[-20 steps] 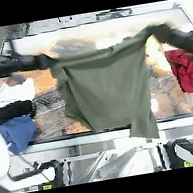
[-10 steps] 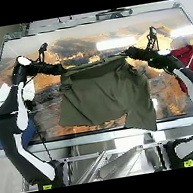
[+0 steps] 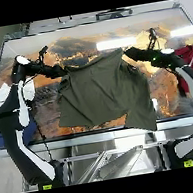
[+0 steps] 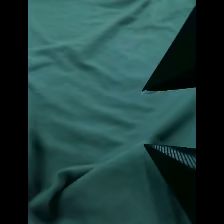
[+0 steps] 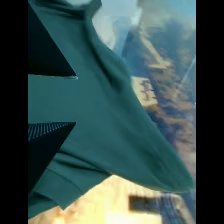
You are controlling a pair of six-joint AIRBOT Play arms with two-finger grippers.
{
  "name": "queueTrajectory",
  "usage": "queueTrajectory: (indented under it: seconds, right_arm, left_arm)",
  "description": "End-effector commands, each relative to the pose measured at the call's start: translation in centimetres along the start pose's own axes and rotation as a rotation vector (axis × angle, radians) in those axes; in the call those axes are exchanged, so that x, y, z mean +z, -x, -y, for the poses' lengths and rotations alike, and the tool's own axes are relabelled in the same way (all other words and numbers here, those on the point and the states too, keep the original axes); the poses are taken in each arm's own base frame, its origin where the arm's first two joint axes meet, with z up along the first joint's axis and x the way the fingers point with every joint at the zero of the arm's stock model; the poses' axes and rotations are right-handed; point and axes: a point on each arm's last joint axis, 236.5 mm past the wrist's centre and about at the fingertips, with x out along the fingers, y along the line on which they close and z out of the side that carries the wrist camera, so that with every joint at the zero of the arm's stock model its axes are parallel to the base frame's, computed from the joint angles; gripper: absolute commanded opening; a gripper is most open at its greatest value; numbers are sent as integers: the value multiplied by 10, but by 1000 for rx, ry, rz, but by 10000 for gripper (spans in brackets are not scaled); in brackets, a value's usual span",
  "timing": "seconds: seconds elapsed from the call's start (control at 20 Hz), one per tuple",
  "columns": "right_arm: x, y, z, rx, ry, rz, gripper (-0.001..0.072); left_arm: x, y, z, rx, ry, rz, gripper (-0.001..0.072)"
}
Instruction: Fold the shirts.
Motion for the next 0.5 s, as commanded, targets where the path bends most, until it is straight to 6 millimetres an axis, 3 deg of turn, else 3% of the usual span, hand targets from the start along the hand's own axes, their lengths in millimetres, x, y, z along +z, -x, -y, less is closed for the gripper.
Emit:
queueTrajectory:
  seconds: [0.0, 0.05, 0.3, 0.45]
  right_arm:
    - [-26, 47, 0, 89, -102, -203, 315]
    - [-35, 67, 8, 76, -116, -265, 296]
    - [-95, 170, 54, -76, -182, -456, 289]
    - [-129, 219, 93, -202, -279, -424, 292]
  left_arm:
    - [-52, 16, 6, -78, 114, -178, 310]
    - [-68, 20, 9, -91, 137, -207, 252]
    - [-161, 49, 25, -126, 250, -256, 253]
    - [-216, 57, 9, -57, 363, -213, 253]
